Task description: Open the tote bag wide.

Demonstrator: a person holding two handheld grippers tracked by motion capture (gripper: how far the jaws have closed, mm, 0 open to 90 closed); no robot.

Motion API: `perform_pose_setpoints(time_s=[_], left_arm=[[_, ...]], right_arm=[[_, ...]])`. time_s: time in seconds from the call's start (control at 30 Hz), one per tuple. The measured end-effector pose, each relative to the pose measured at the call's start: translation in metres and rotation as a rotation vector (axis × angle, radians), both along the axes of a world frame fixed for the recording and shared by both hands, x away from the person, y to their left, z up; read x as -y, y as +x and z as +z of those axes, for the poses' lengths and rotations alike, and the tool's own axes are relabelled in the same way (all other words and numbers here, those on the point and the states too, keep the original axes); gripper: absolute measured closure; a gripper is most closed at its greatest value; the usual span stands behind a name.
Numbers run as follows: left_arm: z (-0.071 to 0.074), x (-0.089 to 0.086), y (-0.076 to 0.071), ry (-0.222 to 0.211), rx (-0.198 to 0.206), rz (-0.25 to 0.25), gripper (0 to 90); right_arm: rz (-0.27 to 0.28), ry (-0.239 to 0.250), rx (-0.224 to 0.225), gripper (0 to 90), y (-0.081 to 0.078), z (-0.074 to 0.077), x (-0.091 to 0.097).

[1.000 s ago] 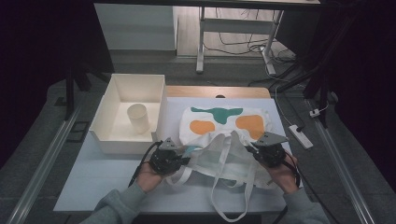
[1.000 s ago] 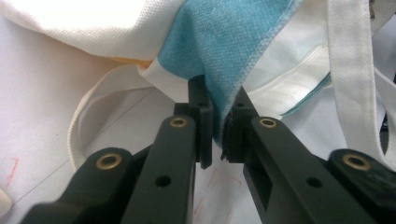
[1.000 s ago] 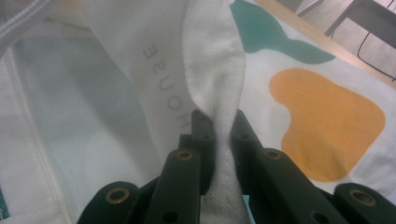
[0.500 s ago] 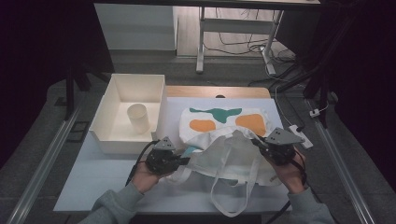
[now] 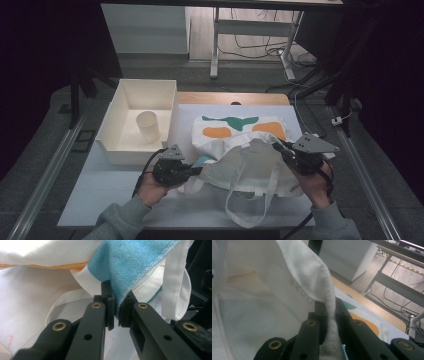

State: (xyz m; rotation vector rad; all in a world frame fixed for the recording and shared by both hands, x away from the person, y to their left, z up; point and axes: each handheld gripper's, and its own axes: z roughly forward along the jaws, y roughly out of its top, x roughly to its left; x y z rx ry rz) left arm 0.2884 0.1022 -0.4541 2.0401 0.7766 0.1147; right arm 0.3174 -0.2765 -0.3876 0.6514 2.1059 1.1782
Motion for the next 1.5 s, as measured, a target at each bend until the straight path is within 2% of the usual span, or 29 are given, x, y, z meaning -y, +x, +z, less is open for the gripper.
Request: perform_pose_setpoints(time_s=[0.13,0.3,0.43,0.57,0.67,0.77,0.8,0.87,0.97,1.1,1.2,1.3,1.5], left_arm=[[0.003,-0.001,-0.002,-0.007,0.003,-0.004,85.5],[0.008,-0.007,-0.004,-0.027,0.012,-0.001,85.6],[0.019,-0.010,-0.009,-0.050,0.029,-0.007,85.7],[0.041,-0.016,-0.018,-0.110,0.061,-0.035,85.9],[0.058,-0.023,-0.023,-0.186,0.074,-0.064,86.1],[0.072,-0.026,-0.027,-0.196,0.123,-0.052,86.5],[0.074,-0.027,-0.027,-0.197,0.134,-0.044,87.1],[0.074,-0.028,-0.023,-0.204,0.128,-0.038,87.4],[0.067,-0.029,-0.013,-0.214,0.099,-0.030,87.4],[0.058,-0.029,-0.002,-0.193,0.076,0.000,87.5],[0.052,-0.026,0.002,-0.165,0.063,0.014,87.5],[0.044,-0.024,0.006,-0.155,0.035,0.004,87.5],[0.034,-0.014,0.009,-0.115,0.019,-0.018,87.5]], right_arm=[[-0.003,0.013,0.001,83.7,-0.002,0.003,-0.001],[0.009,0.034,0.023,83.7,-0.007,0.010,-0.003],[0.017,0.052,0.046,83.8,-0.008,0.019,-0.006],[0.027,0.097,0.080,83.8,-0.009,0.038,-0.009],[0.048,0.134,0.119,83.8,-0.011,0.056,-0.012],[0.047,0.135,0.175,83.8,-0.010,0.075,-0.017],[0.046,0.140,0.175,83.8,-0.008,0.080,-0.019],[0.035,0.145,0.172,83.8,-0.001,0.084,-0.021],[0.032,0.154,0.130,83.7,0.012,0.081,-0.024],[0.016,0.159,0.080,83.7,0.031,0.070,-0.027],[-0.012,0.121,0.056,83.7,0.046,0.058,-0.032],[-0.037,0.094,0.024,83.6,0.060,0.045,-0.035],[-0.065,0.083,-0.053,83.7,0.079,0.018,-0.031]])
